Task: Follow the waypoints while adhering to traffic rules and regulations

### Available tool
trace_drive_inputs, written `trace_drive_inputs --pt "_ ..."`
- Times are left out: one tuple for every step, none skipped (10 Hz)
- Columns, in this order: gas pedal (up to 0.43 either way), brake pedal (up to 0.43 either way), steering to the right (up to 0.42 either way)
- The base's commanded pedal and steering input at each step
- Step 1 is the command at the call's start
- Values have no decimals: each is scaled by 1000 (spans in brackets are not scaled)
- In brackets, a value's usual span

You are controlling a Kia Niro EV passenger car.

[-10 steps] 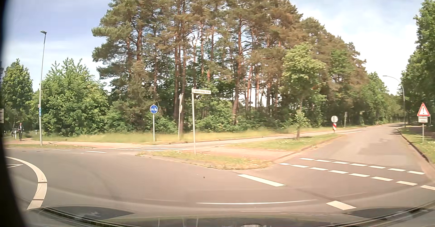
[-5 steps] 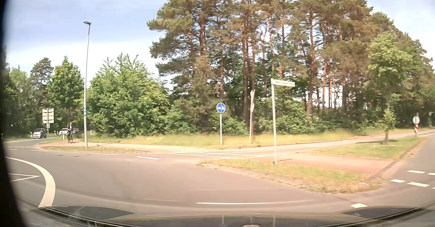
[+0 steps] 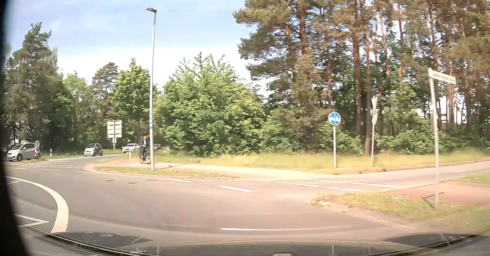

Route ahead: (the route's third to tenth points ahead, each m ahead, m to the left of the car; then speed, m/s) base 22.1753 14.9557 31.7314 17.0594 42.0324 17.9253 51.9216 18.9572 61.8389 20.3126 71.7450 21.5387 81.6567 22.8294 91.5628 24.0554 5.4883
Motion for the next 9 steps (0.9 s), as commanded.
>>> trace_drive_inputs --pt "110 0 -373" --pt "110 0 -373" --pt "110 0 -373" --pt "110 0 -373" --pt "110 0 -373" --pt "110 0 -372" --pt "87 0 -372" --pt "67 0 -370" --pt "59 0 -369"
